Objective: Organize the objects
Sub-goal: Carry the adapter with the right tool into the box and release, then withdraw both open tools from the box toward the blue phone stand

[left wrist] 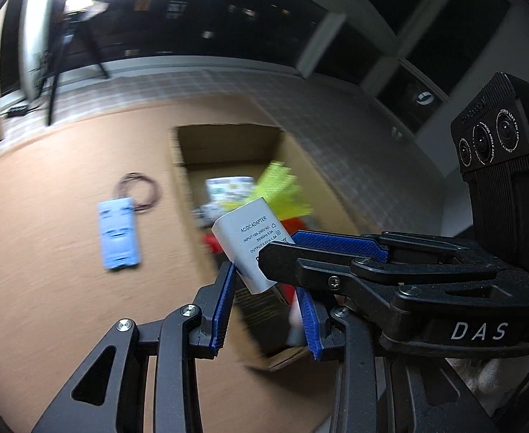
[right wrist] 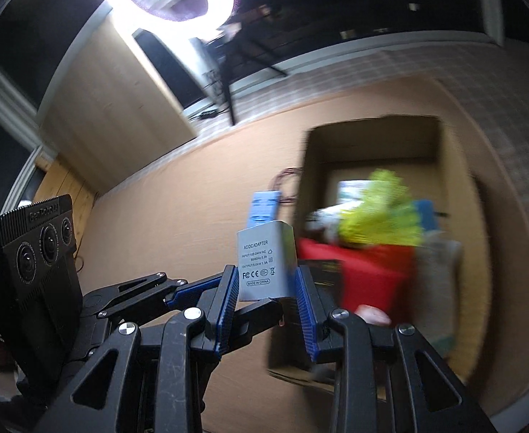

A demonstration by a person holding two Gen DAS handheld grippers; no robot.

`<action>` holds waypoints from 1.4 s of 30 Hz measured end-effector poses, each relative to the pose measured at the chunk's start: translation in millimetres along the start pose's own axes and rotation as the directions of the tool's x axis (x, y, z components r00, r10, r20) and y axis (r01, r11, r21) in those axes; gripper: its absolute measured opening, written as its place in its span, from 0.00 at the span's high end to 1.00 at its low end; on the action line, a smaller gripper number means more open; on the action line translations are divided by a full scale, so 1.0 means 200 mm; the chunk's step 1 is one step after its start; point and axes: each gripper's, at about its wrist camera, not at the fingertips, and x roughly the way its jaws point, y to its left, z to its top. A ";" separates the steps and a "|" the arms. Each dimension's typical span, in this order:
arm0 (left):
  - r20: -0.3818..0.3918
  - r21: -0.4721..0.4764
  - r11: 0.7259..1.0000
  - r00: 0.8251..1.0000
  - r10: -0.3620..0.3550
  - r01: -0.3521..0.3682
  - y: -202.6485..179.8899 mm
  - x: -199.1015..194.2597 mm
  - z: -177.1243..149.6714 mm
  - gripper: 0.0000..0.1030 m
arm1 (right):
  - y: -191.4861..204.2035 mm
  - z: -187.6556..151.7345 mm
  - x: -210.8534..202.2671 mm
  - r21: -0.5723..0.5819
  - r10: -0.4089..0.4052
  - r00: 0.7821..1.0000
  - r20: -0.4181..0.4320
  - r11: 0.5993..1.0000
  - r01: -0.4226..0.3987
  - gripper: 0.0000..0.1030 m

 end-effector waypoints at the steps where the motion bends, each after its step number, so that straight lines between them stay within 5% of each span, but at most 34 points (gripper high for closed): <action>1: -0.006 0.012 1.000 1.000 -0.008 0.008 -0.04 0.03 0.01 0.64 | -0.04 -0.01 -0.02 0.012 -0.007 1.000 0.006 1.000 0.007 0.71; 10: -0.068 0.079 0.995 0.996 -0.061 0.066 -0.26 0.24 0.05 0.64 | -0.29 -0.04 -0.13 0.102 -0.058 0.998 0.033 0.993 0.054 0.71; 22: -0.102 0.095 0.993 0.993 -0.055 0.064 -0.32 0.35 0.05 0.65 | -0.40 -0.06 -0.12 0.138 -0.076 0.997 0.029 0.988 0.071 0.71; 42: -0.038 0.048 0.998 0.999 -0.037 0.038 -0.15 0.08 0.04 0.57 | -0.35 -0.07 -0.14 0.150 -0.060 0.997 0.048 0.987 0.052 0.62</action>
